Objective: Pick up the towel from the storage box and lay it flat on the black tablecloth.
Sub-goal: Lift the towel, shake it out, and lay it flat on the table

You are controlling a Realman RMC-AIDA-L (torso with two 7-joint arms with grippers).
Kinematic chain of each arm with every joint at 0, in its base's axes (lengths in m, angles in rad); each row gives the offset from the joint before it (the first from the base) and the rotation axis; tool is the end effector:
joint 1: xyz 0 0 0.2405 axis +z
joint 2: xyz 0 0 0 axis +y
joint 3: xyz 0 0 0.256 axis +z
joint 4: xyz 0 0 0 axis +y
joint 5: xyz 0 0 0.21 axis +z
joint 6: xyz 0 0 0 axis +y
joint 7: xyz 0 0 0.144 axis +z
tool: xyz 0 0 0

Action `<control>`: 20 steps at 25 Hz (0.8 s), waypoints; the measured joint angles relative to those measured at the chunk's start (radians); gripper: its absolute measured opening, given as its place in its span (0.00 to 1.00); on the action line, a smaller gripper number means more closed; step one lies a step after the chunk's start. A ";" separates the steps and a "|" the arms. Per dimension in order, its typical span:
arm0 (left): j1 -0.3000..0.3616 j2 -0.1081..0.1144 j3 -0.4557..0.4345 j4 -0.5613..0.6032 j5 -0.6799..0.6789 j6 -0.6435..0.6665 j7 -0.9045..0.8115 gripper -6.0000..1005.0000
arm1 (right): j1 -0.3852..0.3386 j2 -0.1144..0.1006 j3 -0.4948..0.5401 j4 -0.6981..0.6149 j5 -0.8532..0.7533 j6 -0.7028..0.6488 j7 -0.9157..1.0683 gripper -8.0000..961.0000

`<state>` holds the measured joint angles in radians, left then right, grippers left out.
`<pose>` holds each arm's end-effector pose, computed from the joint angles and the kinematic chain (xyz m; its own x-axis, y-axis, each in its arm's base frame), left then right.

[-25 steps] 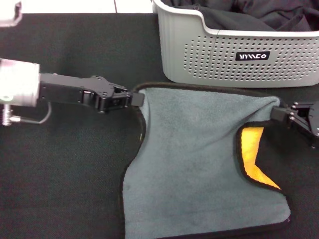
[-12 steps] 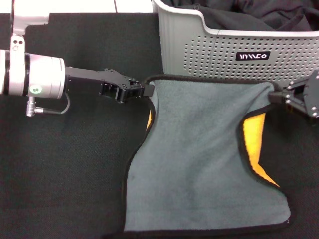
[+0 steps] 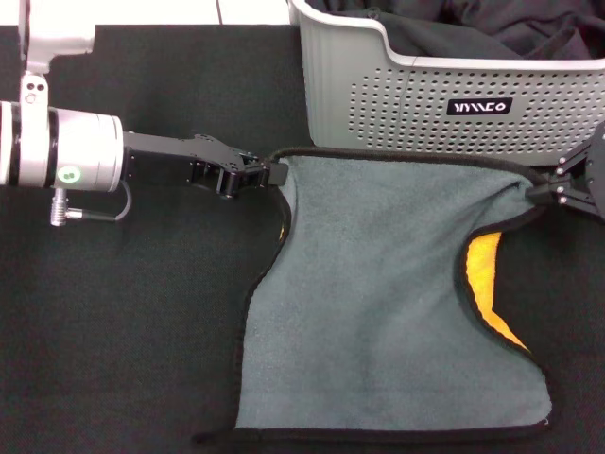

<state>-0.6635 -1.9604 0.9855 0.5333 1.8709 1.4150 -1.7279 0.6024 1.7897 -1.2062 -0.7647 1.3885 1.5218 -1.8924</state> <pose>-0.2393 0.3690 -0.0038 0.7260 0.5702 0.3843 0.6231 -0.7819 -0.0170 0.2330 0.3705 0.0637 0.9811 0.0804 -0.1761 0.0448 -0.9793 -0.1975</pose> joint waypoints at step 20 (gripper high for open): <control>0.021 -0.049 -0.018 -0.034 -0.006 -0.008 0.075 0.01 | 0.164 0.119 0.108 -0.332 -0.530 0.205 0.104 0.02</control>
<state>-0.6427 -2.0095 0.9673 0.4994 1.8646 1.4075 -1.6531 0.7664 1.9082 -1.0983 -1.0966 0.8587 1.7270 -1.7886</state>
